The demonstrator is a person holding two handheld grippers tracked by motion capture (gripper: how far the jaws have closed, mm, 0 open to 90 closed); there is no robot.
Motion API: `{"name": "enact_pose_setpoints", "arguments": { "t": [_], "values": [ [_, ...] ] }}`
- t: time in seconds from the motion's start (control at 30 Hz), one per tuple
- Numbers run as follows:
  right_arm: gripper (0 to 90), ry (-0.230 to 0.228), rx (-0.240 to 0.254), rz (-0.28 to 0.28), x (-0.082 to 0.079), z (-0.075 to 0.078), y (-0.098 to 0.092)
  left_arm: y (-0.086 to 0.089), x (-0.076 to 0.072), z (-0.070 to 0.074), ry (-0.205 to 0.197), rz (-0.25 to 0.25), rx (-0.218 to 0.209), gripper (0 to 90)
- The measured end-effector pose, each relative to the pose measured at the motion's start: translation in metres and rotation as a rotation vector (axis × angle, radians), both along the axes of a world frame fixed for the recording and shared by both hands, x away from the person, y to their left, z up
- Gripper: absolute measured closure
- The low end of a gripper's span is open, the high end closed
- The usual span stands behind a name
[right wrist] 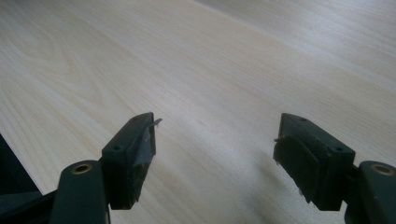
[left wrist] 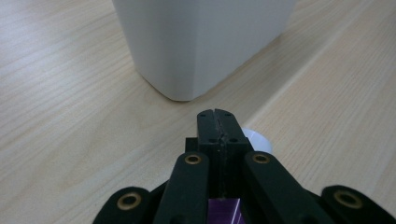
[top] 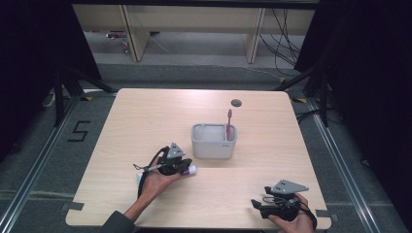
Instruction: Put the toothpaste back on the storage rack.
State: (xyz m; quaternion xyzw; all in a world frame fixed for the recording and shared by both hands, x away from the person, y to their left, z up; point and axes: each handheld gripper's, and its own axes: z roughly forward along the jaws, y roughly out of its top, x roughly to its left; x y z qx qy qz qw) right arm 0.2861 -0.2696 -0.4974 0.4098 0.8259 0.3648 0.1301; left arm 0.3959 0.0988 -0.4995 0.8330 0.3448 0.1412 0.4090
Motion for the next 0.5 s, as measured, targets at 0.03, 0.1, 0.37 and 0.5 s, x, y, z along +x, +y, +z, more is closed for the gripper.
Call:
{"name": "enact_pose_setpoints", "arguments": {
  "t": [0.03, 0.1, 0.37, 0.5],
  "values": [
    [29.0, -0.001, 0.000, 0.001, 0.000, 0.000, 0.000, -0.001, -0.002, 0.000, 0.002, -0.002, -0.005, 89.6],
    [29.0, -0.002, 0.000, 0.000, 0.000, 0.000, 0.000, -0.002, -0.005, 0.000, 0.008, -0.004, -0.009, 89.5],
    [29.0, 0.003, 0.007, -0.007, 0.000, 0.001, 0.000, -0.007, -0.022, 0.002, 0.034, -0.063, -0.001, 89.4],
    [29.1, 0.005, 0.013, -0.014, -0.001, 0.001, 0.000, -0.010, -0.032, 0.003, 0.044, -0.094, 0.005, 89.4]
  ]
}}
